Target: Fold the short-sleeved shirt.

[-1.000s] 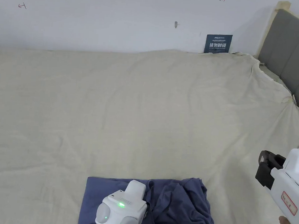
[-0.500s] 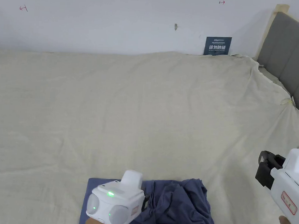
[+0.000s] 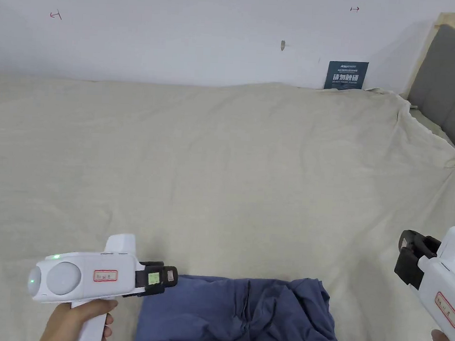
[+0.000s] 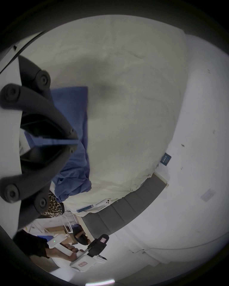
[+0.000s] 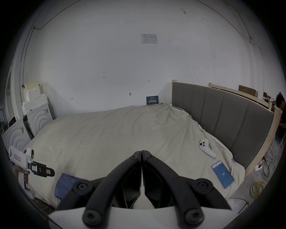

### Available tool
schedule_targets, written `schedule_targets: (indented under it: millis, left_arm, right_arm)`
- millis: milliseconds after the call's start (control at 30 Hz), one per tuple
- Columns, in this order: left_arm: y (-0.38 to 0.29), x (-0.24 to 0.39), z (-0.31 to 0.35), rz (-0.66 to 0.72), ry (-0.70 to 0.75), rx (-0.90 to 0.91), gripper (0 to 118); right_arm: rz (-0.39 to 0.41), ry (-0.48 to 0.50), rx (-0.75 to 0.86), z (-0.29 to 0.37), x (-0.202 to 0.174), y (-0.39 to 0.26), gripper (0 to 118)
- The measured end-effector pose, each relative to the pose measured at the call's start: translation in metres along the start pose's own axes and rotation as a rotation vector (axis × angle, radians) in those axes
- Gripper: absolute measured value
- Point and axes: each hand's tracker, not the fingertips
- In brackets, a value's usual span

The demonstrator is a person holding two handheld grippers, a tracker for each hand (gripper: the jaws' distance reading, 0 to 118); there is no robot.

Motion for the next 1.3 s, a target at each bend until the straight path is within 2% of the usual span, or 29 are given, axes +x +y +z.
schedule_targets:
  millis: [100, 133, 200, 400, 500, 600, 767, 900, 1000, 1133, 1300]
  left_arm:
    - [-0.004, -0.026, -0.005, 0.083, 0.019, -0.041, 74]
    - [-0.006, -0.031, -0.008, 0.101, 0.021, -0.053, 81]
    - [-0.011, -0.043, -0.013, 0.116, 0.012, -0.056, 87]
    - [-0.021, -0.074, -0.039, 0.166, -0.007, -0.102, 87]
    - [-0.022, -0.082, -0.047, 0.17, -0.045, -0.102, 85]
    - [-0.018, -0.084, -0.051, 0.181, -0.083, -0.1, 78]
    - [-0.02, -0.08, -0.059, 0.162, -0.078, -0.106, 75]
    - [-0.026, -0.075, -0.066, 0.153, -0.048, -0.11, 37]
    - [-0.028, -0.072, -0.062, 0.157, -0.047, -0.098, 21]
    - [-0.028, -0.054, -0.051, 0.086, 0.012, -0.082, 16]
    - [-0.025, -0.046, -0.024, 0.075, 0.051, -0.081, 16]
  right_arm:
    - [-0.001, 0.004, -0.012, -0.003, -0.003, -0.001, 0]
    - [0.0, 0.004, -0.015, -0.003, -0.004, -0.001, 0]
    - [0.002, 0.004, -0.022, -0.006, -0.005, -0.003, 0]
    - [0.009, 0.003, -0.042, -0.009, -0.007, -0.006, 0]
    - [0.004, 0.001, -0.048, -0.01, -0.006, -0.006, 0]
    - [-0.002, -0.001, -0.051, -0.011, -0.006, -0.007, 0]
    - [-0.002, -0.003, -0.056, -0.013, -0.005, -0.008, 0]
    - [0.0, -0.002, -0.06, -0.013, -0.006, -0.007, 0]
    - [-0.003, 0.0, -0.059, -0.012, -0.006, -0.007, 0]
    - [-0.003, -0.001, -0.055, -0.011, -0.005, -0.005, 0]
    - [-0.007, 0.005, -0.041, -0.01, -0.005, 0.0, 0]
